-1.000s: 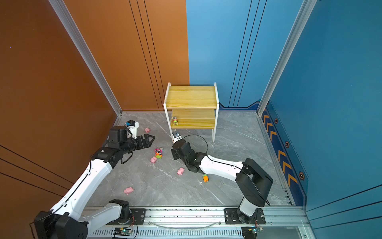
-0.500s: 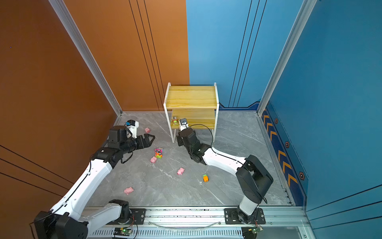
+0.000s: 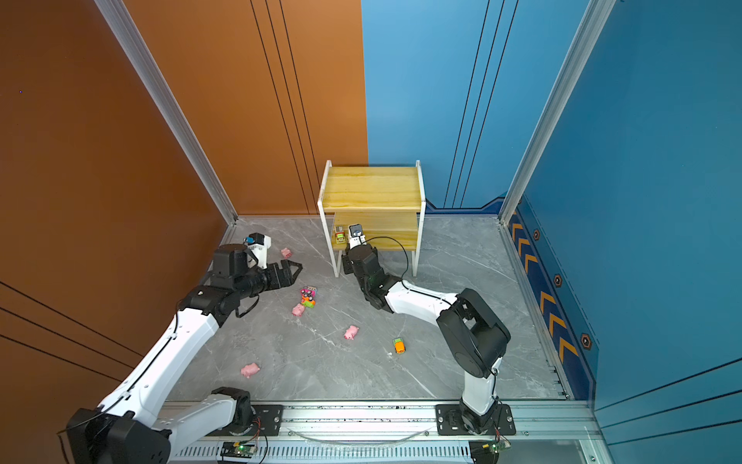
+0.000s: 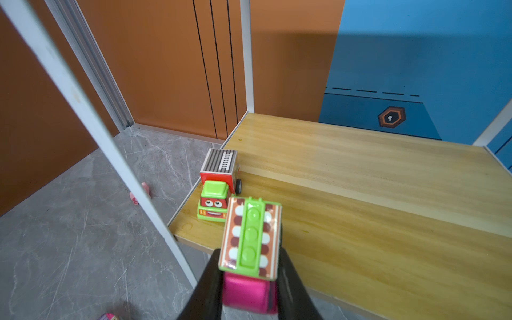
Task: Place and organize the plastic toys onto the shelf
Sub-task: 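Carry the pink truck with right gripper into the lower shelf tier, then lower the pink truck beside the green truck and open right gripper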
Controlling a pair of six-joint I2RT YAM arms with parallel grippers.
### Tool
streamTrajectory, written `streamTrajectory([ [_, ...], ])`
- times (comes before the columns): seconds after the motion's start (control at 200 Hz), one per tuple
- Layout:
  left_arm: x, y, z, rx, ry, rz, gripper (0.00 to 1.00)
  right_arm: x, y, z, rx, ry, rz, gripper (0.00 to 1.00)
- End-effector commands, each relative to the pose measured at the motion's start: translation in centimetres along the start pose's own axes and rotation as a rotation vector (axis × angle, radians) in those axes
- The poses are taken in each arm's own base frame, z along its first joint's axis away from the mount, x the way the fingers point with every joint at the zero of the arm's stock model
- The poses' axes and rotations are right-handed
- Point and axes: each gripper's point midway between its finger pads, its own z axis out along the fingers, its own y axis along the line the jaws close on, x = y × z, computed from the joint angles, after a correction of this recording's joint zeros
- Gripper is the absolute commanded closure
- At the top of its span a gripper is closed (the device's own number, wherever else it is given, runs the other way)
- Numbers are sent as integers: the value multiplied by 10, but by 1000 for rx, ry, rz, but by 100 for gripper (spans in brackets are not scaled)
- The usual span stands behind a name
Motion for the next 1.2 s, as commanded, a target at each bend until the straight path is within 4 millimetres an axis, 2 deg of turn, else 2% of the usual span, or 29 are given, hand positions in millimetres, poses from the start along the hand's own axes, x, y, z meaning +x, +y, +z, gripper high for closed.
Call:
streamTrajectory([
  [0.0,8,-6,2,29,18,26,9,-24,-6,7,34,-81,29,74],
  [0.345,13,-20,3,78,31,63,6,-22,-12,23,50,-103,47,74],
  [0.811,15,-23,5,102,46,53,6,-19,-7,49,68,-114,42,74],
  [1.196,17,-23,7,106,55,50,6,-19,-13,57,102,-124,36,73],
])
